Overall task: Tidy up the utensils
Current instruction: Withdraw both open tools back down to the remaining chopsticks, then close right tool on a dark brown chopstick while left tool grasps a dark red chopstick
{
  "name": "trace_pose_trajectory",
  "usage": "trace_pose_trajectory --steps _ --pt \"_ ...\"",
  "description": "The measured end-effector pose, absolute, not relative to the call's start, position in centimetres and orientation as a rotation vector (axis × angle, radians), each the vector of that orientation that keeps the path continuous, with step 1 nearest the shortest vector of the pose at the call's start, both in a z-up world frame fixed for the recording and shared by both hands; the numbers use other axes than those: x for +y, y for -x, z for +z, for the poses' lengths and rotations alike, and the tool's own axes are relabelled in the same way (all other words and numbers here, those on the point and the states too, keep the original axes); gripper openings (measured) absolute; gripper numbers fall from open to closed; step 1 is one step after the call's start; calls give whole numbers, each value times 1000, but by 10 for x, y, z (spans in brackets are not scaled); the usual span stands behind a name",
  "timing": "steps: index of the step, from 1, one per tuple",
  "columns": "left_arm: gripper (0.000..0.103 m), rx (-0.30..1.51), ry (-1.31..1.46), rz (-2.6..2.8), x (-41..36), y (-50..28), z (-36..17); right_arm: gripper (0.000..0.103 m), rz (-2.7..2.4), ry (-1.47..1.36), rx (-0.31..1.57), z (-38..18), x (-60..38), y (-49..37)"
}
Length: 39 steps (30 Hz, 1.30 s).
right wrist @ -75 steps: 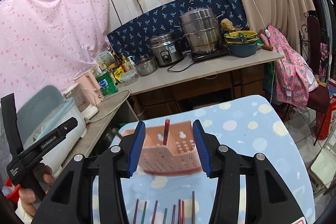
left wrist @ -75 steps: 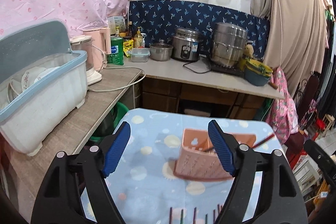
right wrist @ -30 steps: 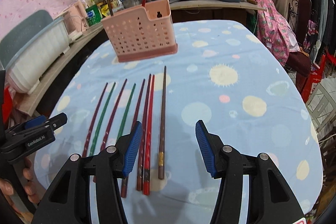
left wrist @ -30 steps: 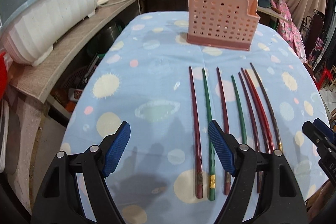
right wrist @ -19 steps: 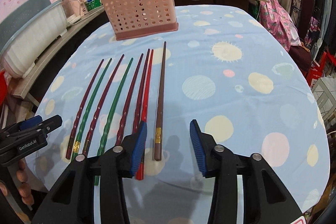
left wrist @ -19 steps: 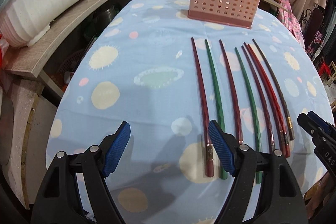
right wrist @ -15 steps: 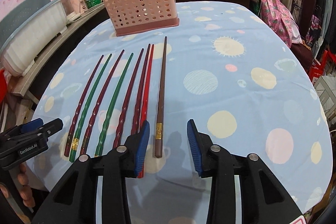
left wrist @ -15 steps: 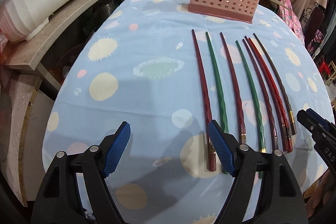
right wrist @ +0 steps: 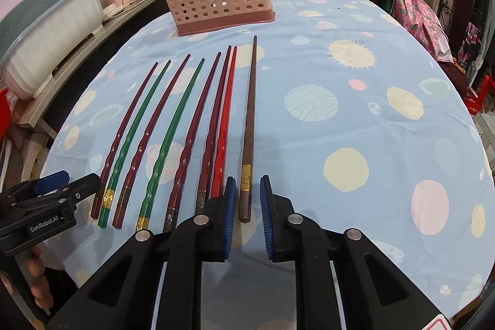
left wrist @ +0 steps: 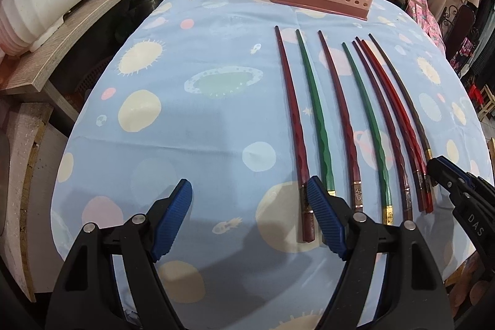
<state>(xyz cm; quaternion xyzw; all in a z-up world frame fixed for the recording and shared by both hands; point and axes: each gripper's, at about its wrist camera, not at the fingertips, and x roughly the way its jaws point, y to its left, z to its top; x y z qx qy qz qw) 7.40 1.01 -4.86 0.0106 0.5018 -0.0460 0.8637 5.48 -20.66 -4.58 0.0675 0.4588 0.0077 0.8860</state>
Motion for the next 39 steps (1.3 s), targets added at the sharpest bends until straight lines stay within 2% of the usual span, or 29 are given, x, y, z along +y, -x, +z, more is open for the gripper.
trace_pose_trajectory --steps 5,22,25,28,30,31,32,33,39 --pt "73 1052 -21 -101 10 -74 -49 7 6 -128 951 -47 -207 -54" --pt "71 1061 -34 -118 4 -68 -55 7 3 -118 946 -47 -206 -54" --pt "60 1054 -38 -122 4 -67 -53 7 3 -117 946 -47 -206 -54" --pt "44 1051 -34 -131 5 -67 -51 7 3 -117 946 -47 -206 -54" --pt "26 1051 -26 -139 7 -68 -50 7 4 -118 947 -47 -206 -54" --pt "23 1052 -20 -146 8 -68 -49 7 5 -119 948 -47 -206 -54" --pt "12 1055 -14 -155 8 -69 -49 7 8 -121 949 -47 -207 -54" --pt "8 1060 -4 -164 9 -69 -49 7 10 -123 951 -46 -207 -55" --pt "7 1065 28 -165 15 -74 -43 7 15 -134 941 -38 -211 -53"
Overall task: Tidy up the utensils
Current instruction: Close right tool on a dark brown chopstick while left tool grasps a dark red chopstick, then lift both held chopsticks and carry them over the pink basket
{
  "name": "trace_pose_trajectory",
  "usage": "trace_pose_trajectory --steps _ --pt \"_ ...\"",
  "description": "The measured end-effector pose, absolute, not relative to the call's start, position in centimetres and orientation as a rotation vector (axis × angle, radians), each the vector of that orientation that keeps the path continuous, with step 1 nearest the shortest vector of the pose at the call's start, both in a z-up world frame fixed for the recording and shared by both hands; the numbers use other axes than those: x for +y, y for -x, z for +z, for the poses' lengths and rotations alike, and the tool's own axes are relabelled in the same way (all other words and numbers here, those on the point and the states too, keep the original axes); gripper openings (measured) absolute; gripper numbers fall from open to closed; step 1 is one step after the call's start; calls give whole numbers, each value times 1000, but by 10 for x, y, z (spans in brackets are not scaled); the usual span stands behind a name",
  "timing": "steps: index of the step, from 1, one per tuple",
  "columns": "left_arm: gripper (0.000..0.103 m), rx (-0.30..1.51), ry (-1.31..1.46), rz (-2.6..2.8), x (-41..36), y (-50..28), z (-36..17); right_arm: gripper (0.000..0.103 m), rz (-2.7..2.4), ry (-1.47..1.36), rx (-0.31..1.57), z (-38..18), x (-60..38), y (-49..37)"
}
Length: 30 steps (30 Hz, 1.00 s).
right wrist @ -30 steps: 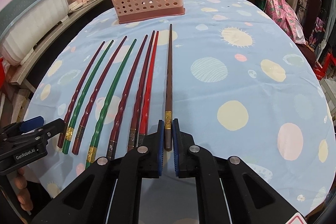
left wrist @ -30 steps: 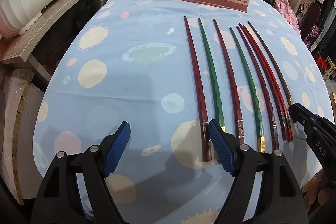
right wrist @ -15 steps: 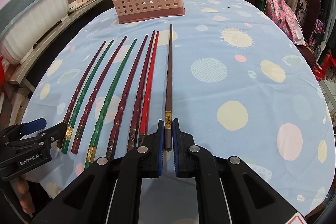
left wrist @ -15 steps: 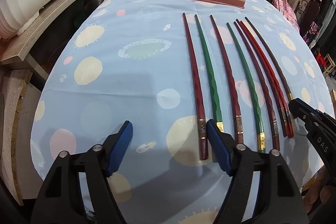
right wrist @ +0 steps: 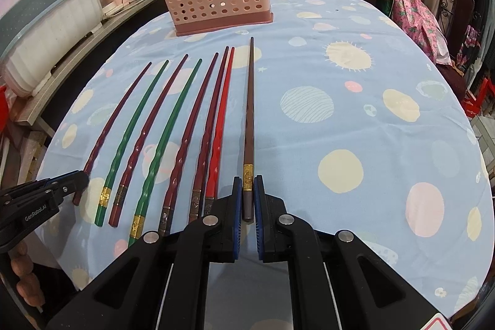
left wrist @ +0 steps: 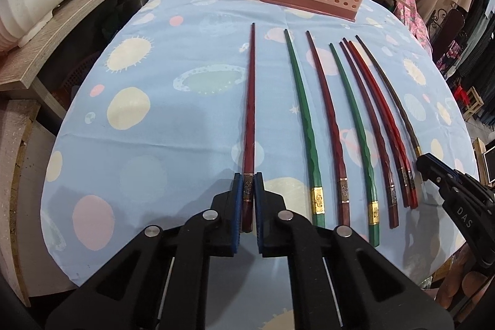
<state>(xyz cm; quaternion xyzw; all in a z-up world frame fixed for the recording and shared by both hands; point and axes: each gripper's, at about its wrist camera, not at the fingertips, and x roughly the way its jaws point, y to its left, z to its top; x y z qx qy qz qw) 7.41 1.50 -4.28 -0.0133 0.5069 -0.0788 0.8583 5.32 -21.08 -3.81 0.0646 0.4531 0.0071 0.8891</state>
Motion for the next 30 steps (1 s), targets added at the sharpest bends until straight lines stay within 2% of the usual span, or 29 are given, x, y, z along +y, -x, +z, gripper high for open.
trace_pose_trajectory --steps 10,30 --pt "7 987 89 -159 25 -81 1 7 -1 -160 820 14 -226 -53" --pt "7 689 141 -162 30 -149 137 7 -1 -199 580 123 -252 -104"
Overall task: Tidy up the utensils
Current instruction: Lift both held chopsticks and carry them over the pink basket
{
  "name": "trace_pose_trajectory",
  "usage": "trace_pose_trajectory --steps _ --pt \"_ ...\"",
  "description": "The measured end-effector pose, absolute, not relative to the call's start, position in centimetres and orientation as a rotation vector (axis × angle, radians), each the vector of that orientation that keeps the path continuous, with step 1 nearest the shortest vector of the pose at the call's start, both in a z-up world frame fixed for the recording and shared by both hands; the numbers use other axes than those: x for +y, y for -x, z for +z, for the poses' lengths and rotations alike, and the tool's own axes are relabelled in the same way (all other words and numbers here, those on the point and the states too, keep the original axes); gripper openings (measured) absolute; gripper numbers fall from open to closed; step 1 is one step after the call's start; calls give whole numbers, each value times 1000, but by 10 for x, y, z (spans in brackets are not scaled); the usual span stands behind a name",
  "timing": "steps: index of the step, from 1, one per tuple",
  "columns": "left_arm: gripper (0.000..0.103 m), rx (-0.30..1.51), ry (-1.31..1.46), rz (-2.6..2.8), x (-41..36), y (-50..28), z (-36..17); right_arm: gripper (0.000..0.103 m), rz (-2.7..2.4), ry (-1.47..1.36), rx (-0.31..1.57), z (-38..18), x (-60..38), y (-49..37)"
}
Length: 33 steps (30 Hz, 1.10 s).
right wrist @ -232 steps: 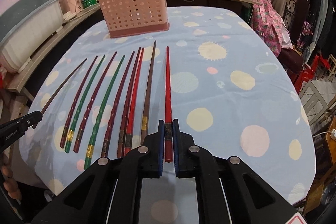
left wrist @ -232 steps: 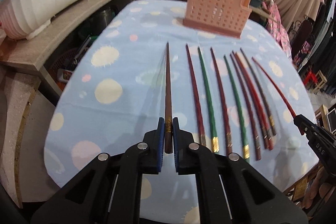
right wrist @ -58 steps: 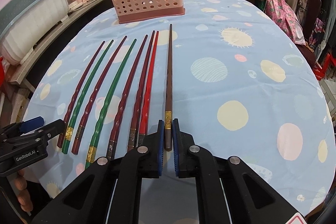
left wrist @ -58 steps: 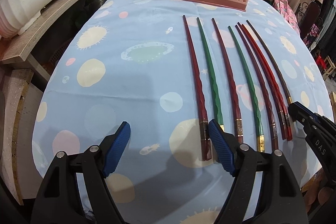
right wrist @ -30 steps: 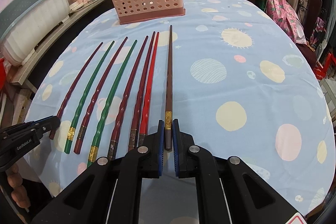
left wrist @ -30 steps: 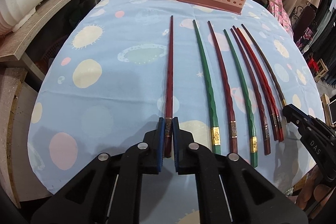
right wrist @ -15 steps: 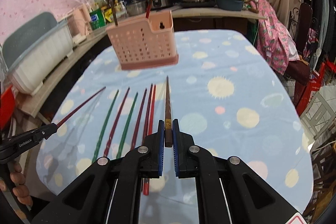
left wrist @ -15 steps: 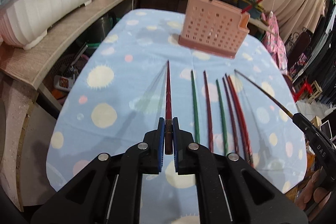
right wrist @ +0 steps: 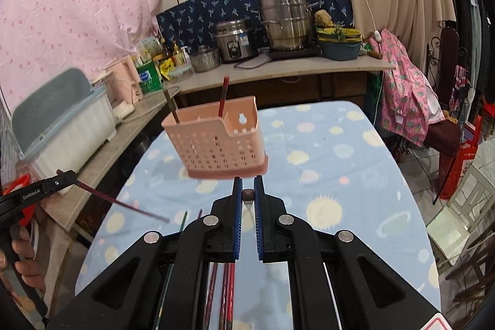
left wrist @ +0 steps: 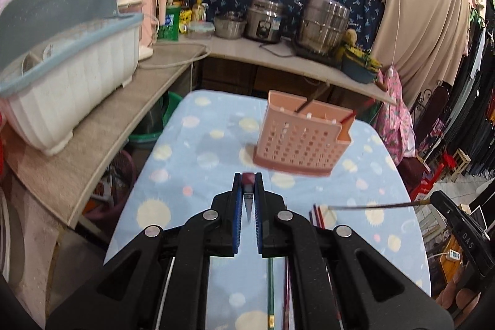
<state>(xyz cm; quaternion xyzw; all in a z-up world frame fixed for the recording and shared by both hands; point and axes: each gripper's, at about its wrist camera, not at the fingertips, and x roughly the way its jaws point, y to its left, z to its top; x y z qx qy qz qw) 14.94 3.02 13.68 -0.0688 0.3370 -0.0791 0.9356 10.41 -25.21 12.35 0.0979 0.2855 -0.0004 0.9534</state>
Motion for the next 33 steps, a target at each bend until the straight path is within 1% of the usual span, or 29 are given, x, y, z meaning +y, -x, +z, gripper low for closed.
trace_pose_trajectory --steps 9,22,26,33 --pt "7 589 148 -169 22 -187 186 7 55 -232 468 173 -257 -133" --pt "7 353 193 -130 13 -248 287 7 117 -302 225 270 -254 -201" --pt "7 320 184 -129 3 -268 294 7 121 -320 212 276 -253 -232" --pt "7 378 176 -152 -12 -300 271 7 101 -314 275 251 -249 -277"
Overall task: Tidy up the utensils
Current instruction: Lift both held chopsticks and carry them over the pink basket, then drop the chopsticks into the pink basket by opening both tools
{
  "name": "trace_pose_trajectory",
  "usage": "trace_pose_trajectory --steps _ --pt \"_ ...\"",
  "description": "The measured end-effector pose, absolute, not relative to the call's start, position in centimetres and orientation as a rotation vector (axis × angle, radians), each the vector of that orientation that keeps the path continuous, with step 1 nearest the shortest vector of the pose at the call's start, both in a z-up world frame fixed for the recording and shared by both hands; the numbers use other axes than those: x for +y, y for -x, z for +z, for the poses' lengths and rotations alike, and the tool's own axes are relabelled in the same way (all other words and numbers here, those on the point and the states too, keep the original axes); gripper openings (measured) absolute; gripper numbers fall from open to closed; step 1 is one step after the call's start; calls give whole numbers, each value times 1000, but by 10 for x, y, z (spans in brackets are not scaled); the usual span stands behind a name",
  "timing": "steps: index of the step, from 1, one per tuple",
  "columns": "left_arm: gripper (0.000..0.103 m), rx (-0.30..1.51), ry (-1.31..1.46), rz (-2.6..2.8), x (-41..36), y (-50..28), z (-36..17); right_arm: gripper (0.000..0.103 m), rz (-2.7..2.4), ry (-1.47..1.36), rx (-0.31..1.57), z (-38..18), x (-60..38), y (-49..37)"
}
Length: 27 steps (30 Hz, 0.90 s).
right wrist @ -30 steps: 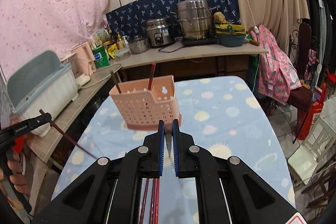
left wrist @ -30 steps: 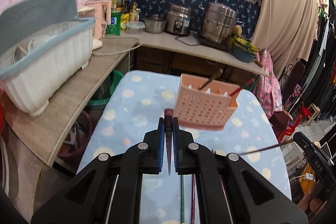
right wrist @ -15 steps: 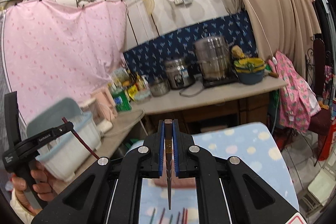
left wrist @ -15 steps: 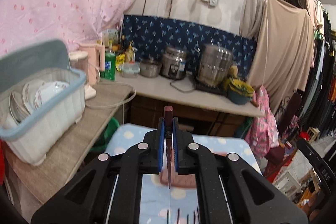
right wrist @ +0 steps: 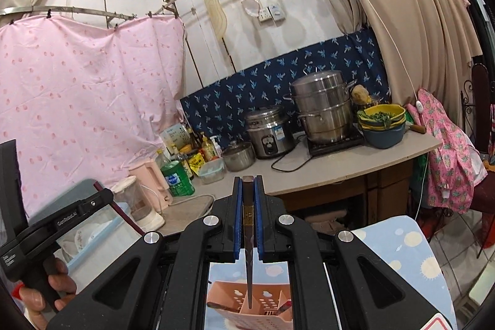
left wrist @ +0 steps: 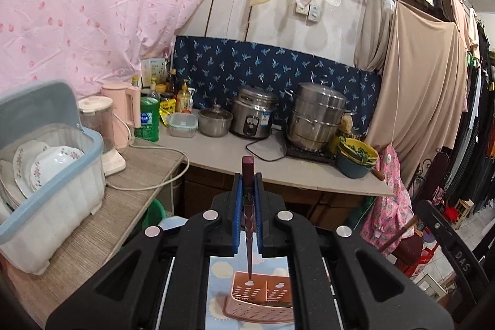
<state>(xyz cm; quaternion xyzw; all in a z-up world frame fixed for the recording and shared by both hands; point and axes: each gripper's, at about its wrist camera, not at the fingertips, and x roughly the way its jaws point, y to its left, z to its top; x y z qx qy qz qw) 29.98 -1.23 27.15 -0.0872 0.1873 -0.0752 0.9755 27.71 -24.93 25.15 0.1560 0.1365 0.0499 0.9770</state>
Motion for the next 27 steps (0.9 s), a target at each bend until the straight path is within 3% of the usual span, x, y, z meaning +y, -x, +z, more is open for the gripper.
trace_pose_trajectory --steps 11,20,27 --pt "7 486 149 -141 -22 -325 218 7 73 -329 404 194 -256 -308" --pt "9 543 148 -136 -20 -329 196 12 56 -334 423 183 -261 -306" --pt "29 531 156 -119 -13 -315 198 13 66 -338 408 188 -262 -286"
